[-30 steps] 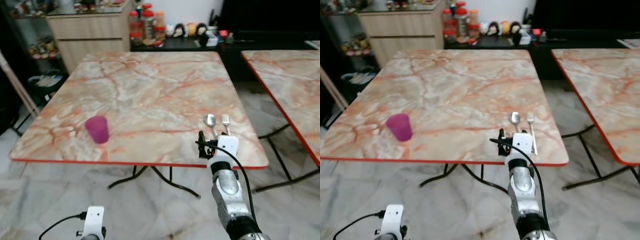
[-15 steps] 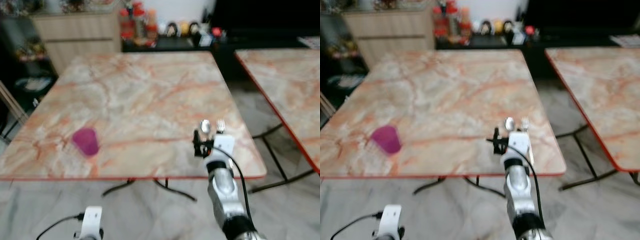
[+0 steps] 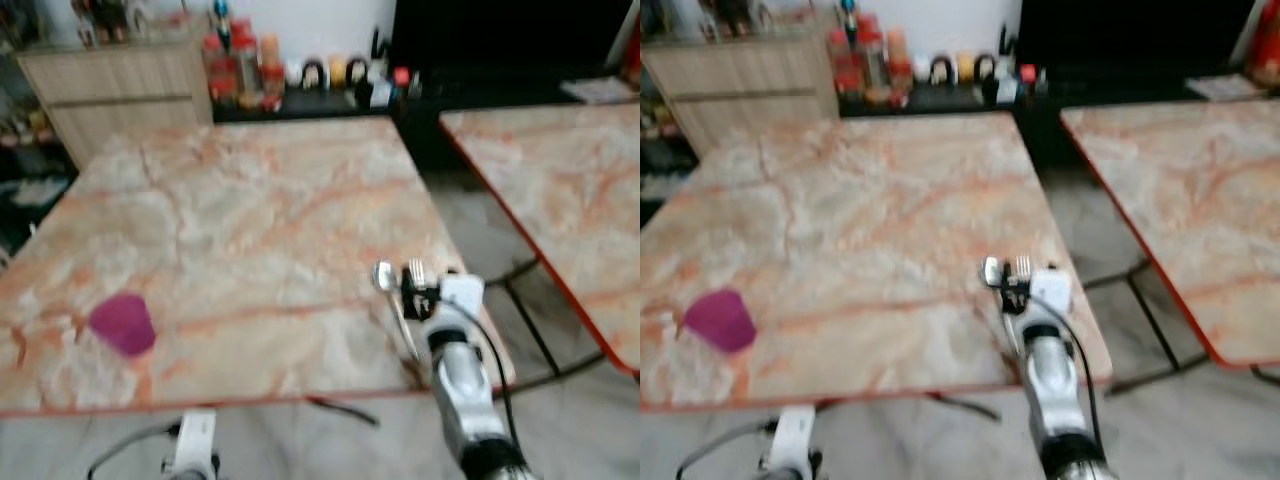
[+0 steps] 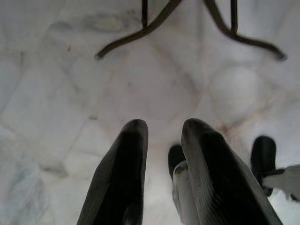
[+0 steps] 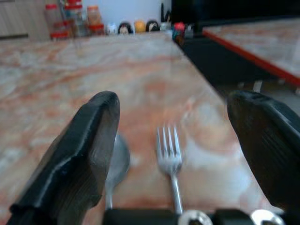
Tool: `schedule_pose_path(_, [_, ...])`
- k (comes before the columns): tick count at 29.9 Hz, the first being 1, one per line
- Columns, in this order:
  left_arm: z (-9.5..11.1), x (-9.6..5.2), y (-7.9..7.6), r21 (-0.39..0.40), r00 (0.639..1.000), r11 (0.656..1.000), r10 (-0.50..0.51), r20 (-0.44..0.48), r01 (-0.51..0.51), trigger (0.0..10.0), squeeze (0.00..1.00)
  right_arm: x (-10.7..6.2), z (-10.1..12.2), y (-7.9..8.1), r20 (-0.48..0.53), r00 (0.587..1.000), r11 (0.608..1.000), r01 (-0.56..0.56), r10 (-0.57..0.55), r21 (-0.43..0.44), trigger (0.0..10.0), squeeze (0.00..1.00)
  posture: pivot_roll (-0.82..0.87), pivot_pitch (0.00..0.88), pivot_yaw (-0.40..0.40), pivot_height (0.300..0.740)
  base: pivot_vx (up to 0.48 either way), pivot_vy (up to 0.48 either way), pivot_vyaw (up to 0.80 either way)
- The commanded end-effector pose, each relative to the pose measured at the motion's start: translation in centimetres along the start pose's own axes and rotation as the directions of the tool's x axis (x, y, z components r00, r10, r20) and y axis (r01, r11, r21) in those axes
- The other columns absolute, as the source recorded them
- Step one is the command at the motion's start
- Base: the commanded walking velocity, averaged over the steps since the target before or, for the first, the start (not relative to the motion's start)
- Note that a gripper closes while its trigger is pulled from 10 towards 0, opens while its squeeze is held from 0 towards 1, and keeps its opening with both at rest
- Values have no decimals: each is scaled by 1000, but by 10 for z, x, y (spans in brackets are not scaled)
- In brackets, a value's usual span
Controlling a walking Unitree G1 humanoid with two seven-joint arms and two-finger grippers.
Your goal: Setting the table
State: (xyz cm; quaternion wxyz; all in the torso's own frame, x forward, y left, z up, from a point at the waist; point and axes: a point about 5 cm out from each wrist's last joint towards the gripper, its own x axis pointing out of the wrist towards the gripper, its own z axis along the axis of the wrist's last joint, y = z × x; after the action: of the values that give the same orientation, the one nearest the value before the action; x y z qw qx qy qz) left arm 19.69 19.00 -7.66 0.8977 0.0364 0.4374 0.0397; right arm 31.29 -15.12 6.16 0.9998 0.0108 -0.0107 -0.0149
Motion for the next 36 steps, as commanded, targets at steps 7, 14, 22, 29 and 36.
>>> schedule_pose_path(7, [-4, -1, 10, 2, 1000, 1000, 24, -11, -24, 10000, 0, -3, -3, 16, -11, 998, 998, -69, 69, 4, 10000, 0, -27, 0, -1, 740, 82, 0, 0])
schedule_pose_path(14, [-5, -1, 9, 2, 1000, 1000, 20, -17, -20, 10000, 0, -11, -11, 18, -58, 994, 995, -93, 91, -29, 10000, 0, -32, 0, -1, 740, 0, 0, 0])
schedule_pose_path(22, [-6, -1, 8, 6, 1000, 1000, 17, -17, -17, 10000, 0, -21, -11, 19, -64, 987, 988, -153, 150, -37, 10000, 0, -41, 0, 3, 740, 0, 0, 0])
schedule_pose_path(29, [-6, -1, 8, 7, 1000, 1000, 10, -19, -10, 10000, 0, -28, -10, 13, -121, 984, 985, -145, 134, -92, 10000, 0, -43, 0, 3, 740, 0, 0, 0])
schedule_pose_path(36, [-4, -1, 8, 10, 1000, 1000, 7, -14, -7, 10000, 0, -33, -8, 8, -181, 976, 989, -132, 119, -61, 10000, 0, -54, 0, 8, 740, 0, 0, 0])
